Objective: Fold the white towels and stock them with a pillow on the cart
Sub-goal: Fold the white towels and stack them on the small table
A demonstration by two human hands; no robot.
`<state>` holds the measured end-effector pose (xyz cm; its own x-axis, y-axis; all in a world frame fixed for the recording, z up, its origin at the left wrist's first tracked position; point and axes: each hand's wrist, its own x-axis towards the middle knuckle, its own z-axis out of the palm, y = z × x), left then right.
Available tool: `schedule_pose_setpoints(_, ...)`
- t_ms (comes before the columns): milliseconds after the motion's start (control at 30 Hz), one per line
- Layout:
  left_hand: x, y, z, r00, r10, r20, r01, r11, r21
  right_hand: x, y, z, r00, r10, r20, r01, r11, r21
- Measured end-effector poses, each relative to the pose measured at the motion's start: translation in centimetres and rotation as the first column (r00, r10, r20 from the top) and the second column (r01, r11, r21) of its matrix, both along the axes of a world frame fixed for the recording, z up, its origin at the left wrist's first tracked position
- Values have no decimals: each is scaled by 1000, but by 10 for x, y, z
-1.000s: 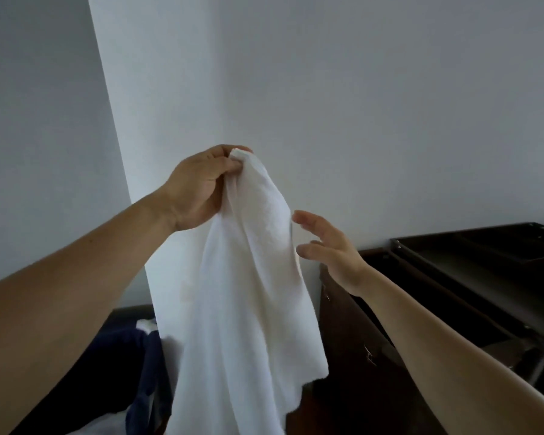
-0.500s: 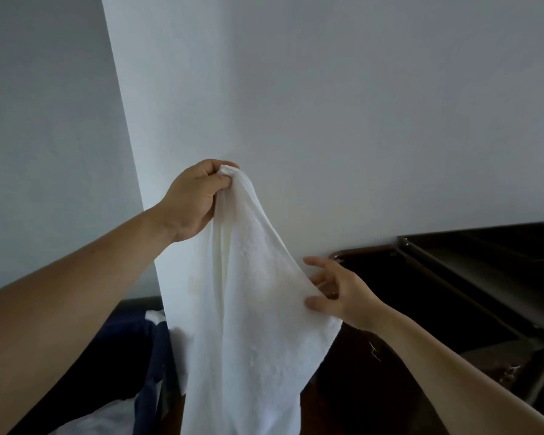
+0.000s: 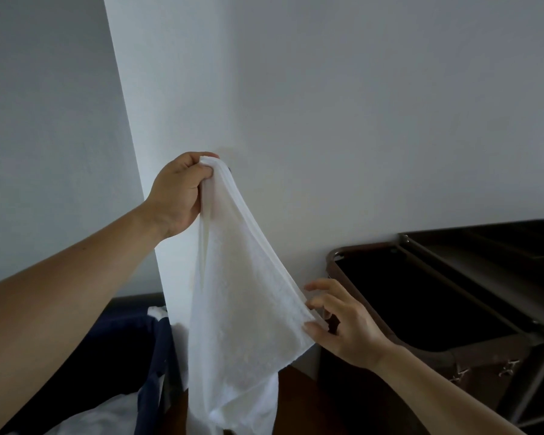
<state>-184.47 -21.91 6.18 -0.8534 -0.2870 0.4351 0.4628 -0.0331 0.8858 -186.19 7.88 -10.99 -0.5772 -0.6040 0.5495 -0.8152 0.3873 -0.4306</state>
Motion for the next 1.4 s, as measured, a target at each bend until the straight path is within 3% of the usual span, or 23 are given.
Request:
schedule_pose_setpoints(367,7,-5,1,999,-41,-22,41,999,-2,-1,5,-5,964,-23,264,-13,991,134)
schedule_pose_setpoints(500,10,-12,-3,1000,-16,-16,16,1000,13,-1,13,-9,991,-24,132,21,999,26)
schedule_pose_setpoints(600,11,-16,-3,1000,7,-3,-7,1000,22,4,8,-11,994,8,109,-7,1000,-6)
schedule_pose_setpoints(733,13,-22,-4,999,47,0,-47,999,-19,0,4,-9,985,-62,160,97,972,-216)
schedule_pose_setpoints(800,14,-28,-6,997,82,1,-82,996,-34,-2,9,-5,995,-61,75,77,968,-238)
schedule_pose_setpoints(900,14,-35,-9,994,110,15,-109,993,-52,0,12,3,984,62,-167,-88,984,-156)
schedule_pose_setpoints(1000,14,-33,-14,992,124,26,-121,988,-92,8,7,5,949,192,-251,-211,976,-50)
schedule_pose_setpoints(1100,13,-27,-16,992,124,38,-121,989,-82,9,4,3,965,211,-156,-188,971,148)
schedule_pose_setpoints(1233,12,-28,-16,988,143,58,-138,988,-71,-5,5,-5,999,38,10,-39,882,469)
schedule_pose_setpoints(1333,12,-32,-20,983,162,86,-151,981,-118,-14,14,3,991,-67,112,6,881,473)
schedule_pose_setpoints(1400,14,-41,-21,975,200,94,-190,976,-110,-19,22,16,967,-125,220,35,927,372)
